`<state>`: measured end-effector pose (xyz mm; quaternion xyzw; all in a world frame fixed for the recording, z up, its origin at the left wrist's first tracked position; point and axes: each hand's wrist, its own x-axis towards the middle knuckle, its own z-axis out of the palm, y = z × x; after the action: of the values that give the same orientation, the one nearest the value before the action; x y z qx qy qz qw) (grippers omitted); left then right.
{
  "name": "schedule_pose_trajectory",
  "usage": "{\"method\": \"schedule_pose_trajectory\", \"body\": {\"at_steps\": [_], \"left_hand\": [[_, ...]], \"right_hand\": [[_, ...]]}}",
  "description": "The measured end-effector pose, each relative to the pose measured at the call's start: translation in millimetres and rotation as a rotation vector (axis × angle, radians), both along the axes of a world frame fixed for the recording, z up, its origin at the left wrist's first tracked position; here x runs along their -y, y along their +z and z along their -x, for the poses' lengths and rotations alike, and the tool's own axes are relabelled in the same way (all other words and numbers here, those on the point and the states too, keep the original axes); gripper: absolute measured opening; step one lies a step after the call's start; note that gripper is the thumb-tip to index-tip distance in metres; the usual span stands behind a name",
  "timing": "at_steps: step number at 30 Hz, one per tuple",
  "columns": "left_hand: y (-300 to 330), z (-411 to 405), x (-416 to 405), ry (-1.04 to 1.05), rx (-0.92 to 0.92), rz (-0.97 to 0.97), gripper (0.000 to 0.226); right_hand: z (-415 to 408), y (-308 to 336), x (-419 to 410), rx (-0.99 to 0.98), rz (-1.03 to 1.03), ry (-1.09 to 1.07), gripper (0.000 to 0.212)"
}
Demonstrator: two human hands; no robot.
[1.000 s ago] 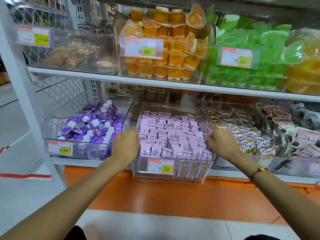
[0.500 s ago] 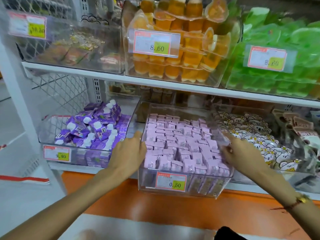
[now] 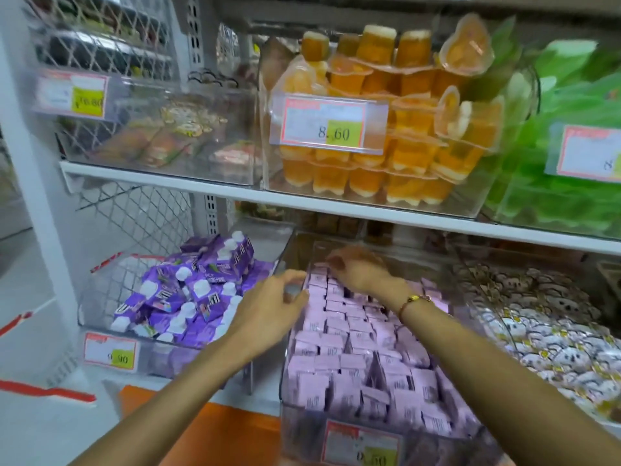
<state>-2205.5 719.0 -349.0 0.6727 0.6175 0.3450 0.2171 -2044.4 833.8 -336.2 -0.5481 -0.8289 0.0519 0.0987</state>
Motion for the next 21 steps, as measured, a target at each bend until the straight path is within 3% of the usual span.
{"method": "schedule_pose_trajectory", "body": {"at_steps": [5, 10, 12, 14, 16, 18, 21], "left_hand": [[3.8, 6.0, -16.2, -0.018, 0.060, 0.032, 0.036], [19.5, 14.6, -31.8, -0.042, 0.116, 0.133, 0.014], [24.6, 18.9, -38.2, 0.034, 0.063, 0.045, 0.014], [26.6, 20.7, -42.5, 0.085, 0.118, -0.061, 0.016], [25.8, 18.3, -42.9, 0.107, 0.181, -0.163, 0.022], [22.4, 12.4, -40.8, 0.074, 0.125, -0.286, 0.036], [21.5, -1.4, -35.2, -0.076, 0.018, -0.350, 0.062]], "right_hand": [[10.2, -14.6, -32.8, -0.026, -0.037, -0.090, 0.024], [11.6, -23.8, -37.0, -0.027, -0.166, -0.063, 0.021], [14.3, -17.7, -33.8, -0.233, -0.220, -0.086, 0.021], [15.7, -3.5, -25.1, -0.568, -0.257, -0.165, 0.021], [10.2, 10.1, -8.9, -0.858, -0.278, -0.246, 0.019], [-1.1, 18.8, 10.8, -1.056, -0.302, -0.337, 0.019], [-16.0, 26.2, 44.2, -1.547, 0.034, -0.329, 0.023]]}}
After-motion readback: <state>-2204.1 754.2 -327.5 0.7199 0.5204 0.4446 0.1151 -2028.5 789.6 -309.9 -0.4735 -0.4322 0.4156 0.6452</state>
